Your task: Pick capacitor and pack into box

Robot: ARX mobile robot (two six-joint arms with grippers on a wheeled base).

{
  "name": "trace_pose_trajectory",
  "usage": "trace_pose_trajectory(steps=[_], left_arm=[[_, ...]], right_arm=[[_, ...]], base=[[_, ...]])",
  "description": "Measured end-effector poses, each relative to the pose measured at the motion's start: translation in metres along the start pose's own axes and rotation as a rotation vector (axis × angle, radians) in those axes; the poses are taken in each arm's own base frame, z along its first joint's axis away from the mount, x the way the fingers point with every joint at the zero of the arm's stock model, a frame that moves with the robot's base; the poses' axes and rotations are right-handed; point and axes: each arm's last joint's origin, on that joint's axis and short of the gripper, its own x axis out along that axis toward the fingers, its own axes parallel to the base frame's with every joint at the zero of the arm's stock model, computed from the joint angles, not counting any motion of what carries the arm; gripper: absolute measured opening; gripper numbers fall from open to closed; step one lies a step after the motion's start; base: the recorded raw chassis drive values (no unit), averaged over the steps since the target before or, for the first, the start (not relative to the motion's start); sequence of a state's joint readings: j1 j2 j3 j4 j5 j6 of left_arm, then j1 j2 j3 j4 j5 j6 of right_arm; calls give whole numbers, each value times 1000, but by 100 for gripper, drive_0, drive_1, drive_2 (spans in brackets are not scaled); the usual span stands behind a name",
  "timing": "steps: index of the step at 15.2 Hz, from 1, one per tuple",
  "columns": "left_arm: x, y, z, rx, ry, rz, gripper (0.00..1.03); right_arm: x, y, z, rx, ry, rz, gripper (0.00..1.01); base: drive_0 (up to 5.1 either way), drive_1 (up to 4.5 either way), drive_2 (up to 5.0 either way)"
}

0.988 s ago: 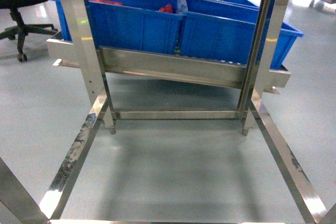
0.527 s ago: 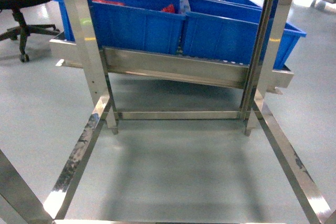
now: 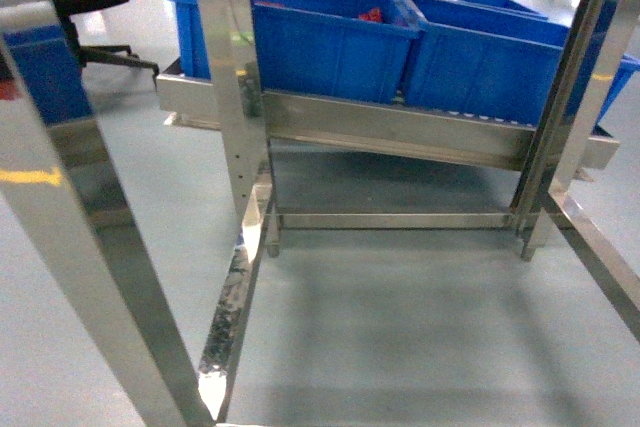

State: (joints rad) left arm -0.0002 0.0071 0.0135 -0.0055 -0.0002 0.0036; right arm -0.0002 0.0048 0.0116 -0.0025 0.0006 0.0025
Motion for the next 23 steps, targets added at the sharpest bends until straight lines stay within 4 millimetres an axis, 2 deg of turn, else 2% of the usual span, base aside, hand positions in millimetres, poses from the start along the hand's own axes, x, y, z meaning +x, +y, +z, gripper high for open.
trace_pose_trajectory(steps=[23], left_arm=[[0,0,0,0,-2,0,44]], right_arm=[[0,0,0,0,0,1,98]], base=[[-491,254,254]])
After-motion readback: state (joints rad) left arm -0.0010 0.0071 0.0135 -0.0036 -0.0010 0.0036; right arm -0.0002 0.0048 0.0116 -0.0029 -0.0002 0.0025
